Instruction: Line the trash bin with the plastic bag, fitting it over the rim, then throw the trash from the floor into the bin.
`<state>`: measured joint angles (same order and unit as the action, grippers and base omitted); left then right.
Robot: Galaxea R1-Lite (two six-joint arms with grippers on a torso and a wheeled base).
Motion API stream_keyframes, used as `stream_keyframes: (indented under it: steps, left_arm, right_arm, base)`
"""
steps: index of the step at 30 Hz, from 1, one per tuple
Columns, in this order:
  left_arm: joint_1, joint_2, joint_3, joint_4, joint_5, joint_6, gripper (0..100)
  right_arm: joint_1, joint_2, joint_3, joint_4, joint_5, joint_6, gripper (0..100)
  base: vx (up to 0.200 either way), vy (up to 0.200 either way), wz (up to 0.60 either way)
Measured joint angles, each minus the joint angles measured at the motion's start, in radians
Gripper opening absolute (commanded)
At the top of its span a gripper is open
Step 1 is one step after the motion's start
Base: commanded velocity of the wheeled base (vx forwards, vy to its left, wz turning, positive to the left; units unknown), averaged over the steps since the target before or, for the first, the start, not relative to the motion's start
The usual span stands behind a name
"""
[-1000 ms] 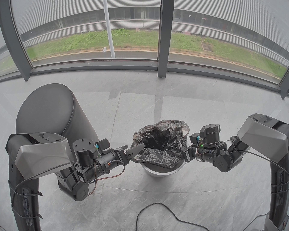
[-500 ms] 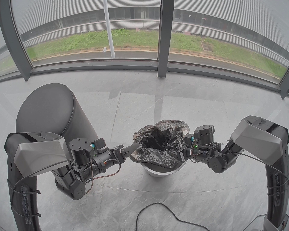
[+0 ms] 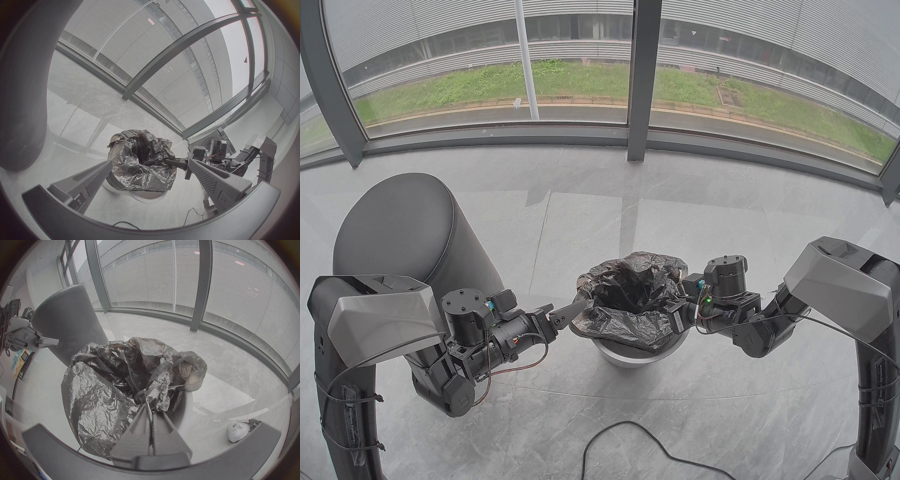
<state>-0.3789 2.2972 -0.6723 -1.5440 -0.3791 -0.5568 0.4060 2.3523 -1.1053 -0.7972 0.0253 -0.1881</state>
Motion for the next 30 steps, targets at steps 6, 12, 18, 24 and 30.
stream_keyframes:
  steps: [6, 12, 18, 24, 30]
  left_arm:
    - [0.000, 0.000, 0.004, 0.000, 0.001, 0.000, 100]
    - [-0.005, 0.000, 0.006, 0.000, 0.002, 0.002, 100]
    - [-0.011, -0.001, 0.021, 0.000, 0.003, 0.004, 100]
    - [-0.011, -0.001, 0.035, 0.000, 0.003, 0.004, 100]
    - [-0.011, 0.000, 0.037, -0.001, 0.003, 0.004, 100]
  right_arm:
    - [0.001, -0.066, 0.057, 0.026, 0.001, -0.001, 0]
    - [-0.012, -0.157, 0.142, 0.164, 0.002, -0.003, 0]
    - [-0.018, -0.193, 0.190, 0.190, 0.001, -0.009, 0]
    - [-0.018, -0.174, 0.190, 0.189, 0.002, -0.010, 100]
    - [-0.017, -0.113, 0.128, 0.189, 0.002, -0.009, 100]
  base:
    - [0.000, 0.000, 0.00]
    - [0.000, 0.000, 0.00]
    - [0.000, 0.000, 0.00]
    - [0.000, 0.000, 0.00]
    - [0.000, 0.000, 0.00]
